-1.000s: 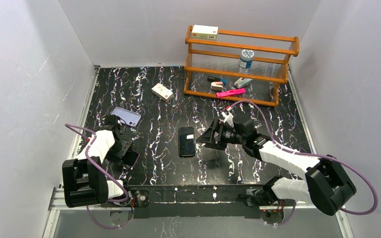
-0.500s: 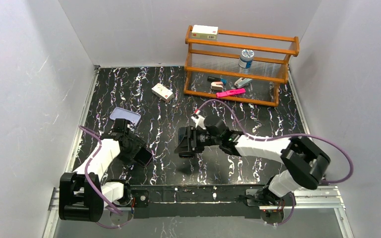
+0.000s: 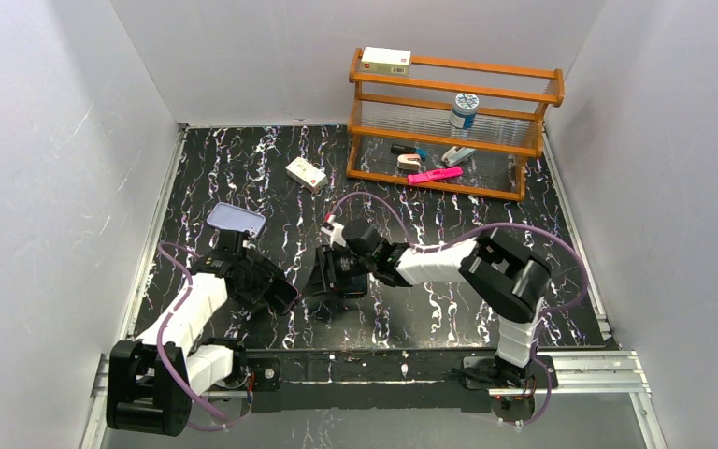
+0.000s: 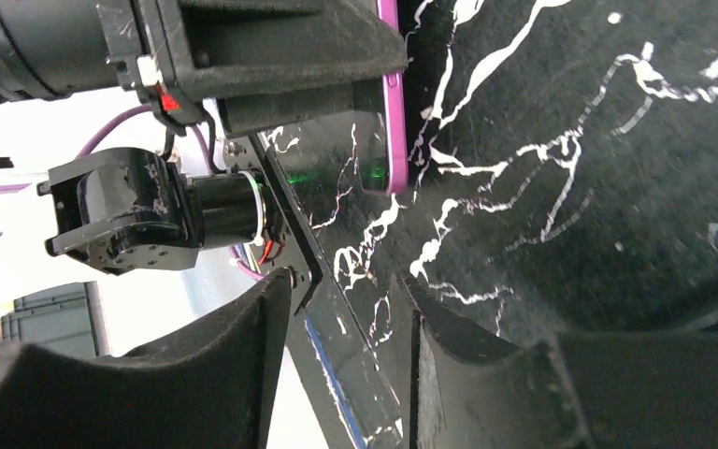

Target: Put the phone into the phone case

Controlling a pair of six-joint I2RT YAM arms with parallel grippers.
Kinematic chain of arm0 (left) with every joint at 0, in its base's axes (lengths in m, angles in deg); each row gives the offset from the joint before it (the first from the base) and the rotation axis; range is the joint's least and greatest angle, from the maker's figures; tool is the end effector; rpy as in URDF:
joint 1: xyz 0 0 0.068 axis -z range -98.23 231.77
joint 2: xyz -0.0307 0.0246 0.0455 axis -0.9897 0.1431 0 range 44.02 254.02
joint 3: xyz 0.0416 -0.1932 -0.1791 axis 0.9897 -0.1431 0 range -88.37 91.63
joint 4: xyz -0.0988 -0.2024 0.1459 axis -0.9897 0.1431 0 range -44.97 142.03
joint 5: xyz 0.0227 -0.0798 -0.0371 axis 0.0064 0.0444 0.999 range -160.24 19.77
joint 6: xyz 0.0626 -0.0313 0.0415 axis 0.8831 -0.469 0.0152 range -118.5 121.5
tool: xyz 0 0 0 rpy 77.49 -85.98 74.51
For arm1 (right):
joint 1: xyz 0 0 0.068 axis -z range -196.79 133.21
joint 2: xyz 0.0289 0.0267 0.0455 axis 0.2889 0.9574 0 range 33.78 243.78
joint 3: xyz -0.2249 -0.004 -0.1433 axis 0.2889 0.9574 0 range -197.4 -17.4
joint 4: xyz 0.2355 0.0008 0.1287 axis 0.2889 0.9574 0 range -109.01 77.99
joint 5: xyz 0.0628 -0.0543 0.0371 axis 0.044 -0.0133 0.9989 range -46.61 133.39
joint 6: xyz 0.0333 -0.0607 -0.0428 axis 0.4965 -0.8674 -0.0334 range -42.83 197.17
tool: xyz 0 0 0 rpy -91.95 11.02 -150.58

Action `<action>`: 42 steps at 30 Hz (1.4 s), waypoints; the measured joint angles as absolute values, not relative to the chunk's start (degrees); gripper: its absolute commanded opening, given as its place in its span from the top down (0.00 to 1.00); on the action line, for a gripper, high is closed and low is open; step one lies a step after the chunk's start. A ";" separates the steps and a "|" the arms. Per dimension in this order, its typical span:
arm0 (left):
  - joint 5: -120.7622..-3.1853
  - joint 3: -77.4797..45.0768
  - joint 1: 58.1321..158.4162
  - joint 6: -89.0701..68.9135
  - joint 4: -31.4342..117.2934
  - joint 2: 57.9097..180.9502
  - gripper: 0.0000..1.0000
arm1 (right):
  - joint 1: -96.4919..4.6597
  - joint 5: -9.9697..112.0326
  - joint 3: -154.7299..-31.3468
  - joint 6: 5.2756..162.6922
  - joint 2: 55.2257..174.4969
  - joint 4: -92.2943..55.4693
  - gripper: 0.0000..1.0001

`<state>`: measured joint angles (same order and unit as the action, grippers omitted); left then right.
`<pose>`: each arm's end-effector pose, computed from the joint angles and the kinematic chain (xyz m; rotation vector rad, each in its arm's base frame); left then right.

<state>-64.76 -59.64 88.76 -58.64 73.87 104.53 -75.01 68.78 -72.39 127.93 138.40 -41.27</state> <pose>0.2076 -0.0322 0.1302 -1.1873 2.4496 -0.5032 0.1936 0.3701 0.1461 -0.4852 2.3791 1.5061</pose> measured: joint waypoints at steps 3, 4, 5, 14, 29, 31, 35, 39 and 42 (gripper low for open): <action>-63.67 -60.38 88.76 -58.57 73.31 103.55 0.53 | -75.79 69.28 -74.61 127.76 141.59 -42.45 0.52; -63.36 -60.62 88.76 -58.57 73.13 103.22 0.53 | -76.05 69.32 -75.14 127.80 142.57 -43.08 0.53; -63.14 -60.82 88.76 -58.57 72.98 102.94 0.53 | -76.29 69.35 -75.64 127.84 143.54 -43.67 0.53; -61.28 -61.85 88.76 -58.51 72.93 101.23 0.55 | -77.47 69.21 -77.63 128.24 149.61 -46.65 0.56; -60.32 -62.42 88.76 -58.09 72.96 99.64 0.38 | -77.54 69.00 -79.45 127.63 151.88 -49.68 0.94; -60.32 -62.42 88.76 -57.74 73.02 99.22 0.28 | -77.50 69.06 -79.45 127.91 151.91 -49.75 0.99; -60.21 -62.28 88.76 -56.36 73.20 98.98 0.11 | -77.45 68.76 -79.42 127.49 151.91 -50.10 0.99; -59.89 -59.29 88.76 -53.79 75.34 99.14 0.09 | -77.23 67.79 -78.40 126.84 151.27 -50.14 0.99; -60.10 -54.31 88.76 -50.68 76.50 99.57 0.10 | -76.69 66.81 -76.95 126.21 149.37 -49.09 0.99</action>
